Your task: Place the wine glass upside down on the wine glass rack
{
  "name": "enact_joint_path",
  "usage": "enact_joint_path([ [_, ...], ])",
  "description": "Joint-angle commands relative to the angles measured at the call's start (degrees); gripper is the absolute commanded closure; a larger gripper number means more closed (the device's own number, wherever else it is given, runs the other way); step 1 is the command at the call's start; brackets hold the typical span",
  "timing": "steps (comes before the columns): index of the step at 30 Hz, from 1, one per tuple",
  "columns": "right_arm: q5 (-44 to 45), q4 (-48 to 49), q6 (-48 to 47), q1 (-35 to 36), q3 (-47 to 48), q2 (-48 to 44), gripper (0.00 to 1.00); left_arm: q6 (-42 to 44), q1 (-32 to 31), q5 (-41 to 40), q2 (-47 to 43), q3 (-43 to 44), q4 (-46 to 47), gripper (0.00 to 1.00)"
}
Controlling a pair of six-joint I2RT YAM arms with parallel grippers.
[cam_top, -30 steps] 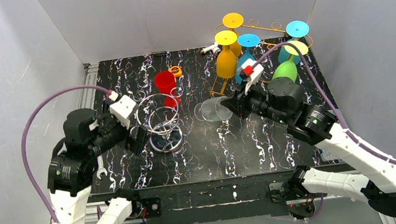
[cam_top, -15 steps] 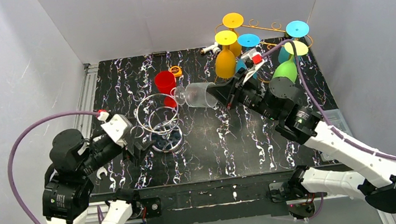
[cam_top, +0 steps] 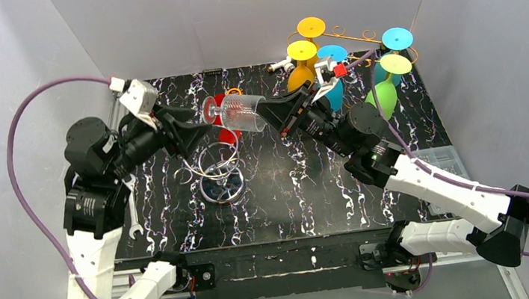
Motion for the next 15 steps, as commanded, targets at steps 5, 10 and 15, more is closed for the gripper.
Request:
enact_joint_path([
  [5, 2.49, 14.95, 2.75, 1.63, 3.38, 1.18, 0.99, -2.39, 0.28, 4.2, 4.68, 5.04, 4.64, 0.63],
  [10, 3.04, 17.05, 2.84, 2.64, 2.38, 2.03, 0.99, -1.88, 0.32, 4.55, 5.95, 5.47, 4.91, 0.74],
  [15, 3.06, 18.61, 3.08, 3.36, 0.81, 2.61, 0.99, 0.04, 0.26, 4.66, 7.44, 7.03, 5.69, 1.0],
])
